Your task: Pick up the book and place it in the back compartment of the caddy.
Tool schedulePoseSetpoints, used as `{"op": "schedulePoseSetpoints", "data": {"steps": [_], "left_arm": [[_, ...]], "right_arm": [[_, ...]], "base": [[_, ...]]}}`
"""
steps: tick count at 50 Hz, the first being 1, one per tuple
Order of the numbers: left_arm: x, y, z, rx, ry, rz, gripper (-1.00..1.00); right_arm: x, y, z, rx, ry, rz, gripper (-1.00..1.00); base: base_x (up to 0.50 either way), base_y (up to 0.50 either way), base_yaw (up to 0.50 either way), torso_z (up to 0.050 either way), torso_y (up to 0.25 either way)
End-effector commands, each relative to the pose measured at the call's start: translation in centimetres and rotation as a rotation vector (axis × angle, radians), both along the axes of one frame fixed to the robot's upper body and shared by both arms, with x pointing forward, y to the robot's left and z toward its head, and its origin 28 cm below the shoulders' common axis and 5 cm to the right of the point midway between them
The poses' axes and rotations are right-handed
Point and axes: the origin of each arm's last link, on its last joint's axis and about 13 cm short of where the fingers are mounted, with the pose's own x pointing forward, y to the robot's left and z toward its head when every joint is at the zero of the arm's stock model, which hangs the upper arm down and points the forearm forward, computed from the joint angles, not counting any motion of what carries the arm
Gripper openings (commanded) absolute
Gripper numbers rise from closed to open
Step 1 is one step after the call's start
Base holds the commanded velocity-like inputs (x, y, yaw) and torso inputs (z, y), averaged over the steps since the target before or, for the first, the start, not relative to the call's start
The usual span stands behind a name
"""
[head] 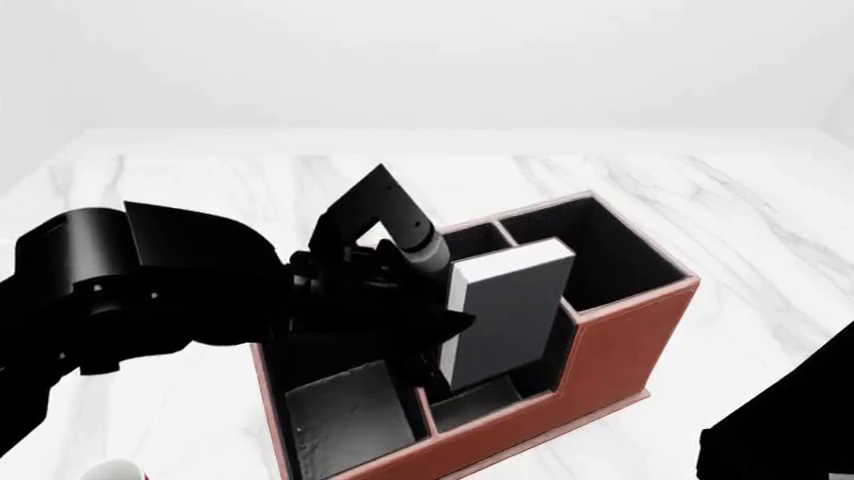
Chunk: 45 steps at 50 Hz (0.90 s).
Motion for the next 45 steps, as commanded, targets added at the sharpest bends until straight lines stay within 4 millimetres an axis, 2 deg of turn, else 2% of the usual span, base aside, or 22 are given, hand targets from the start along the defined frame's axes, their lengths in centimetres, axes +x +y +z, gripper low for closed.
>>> {"op": "schedulePoseSetpoints", "data": {"steps": [1,20,45], "left_arm": [[0.6,-0.3,1.5,-0.055,-0.053,-0.007,-1.00],[1.0,-0.6,2.2,-0.044,-0.079,0.004,-1.00],[1.6,-0.3,2.0,-0.033,-0.098,0.046,-1.00]], "right_arm": [[0.0,-0.1,0.1,-0.018,-0.013,-0.020,1.00],[0.0,-0.1,0.0,-0.015,-0.010,-0.017,1.00],[0.1,0.0,-0.2,-0.017,-0.002,-0.010,1.00]], "base": [[0.00,0.00,0.00,0.000,0.000],[0.00,0.00,0.00,0.001,0.001],[0.00,0.00,0.00,0.000,0.001]]}}
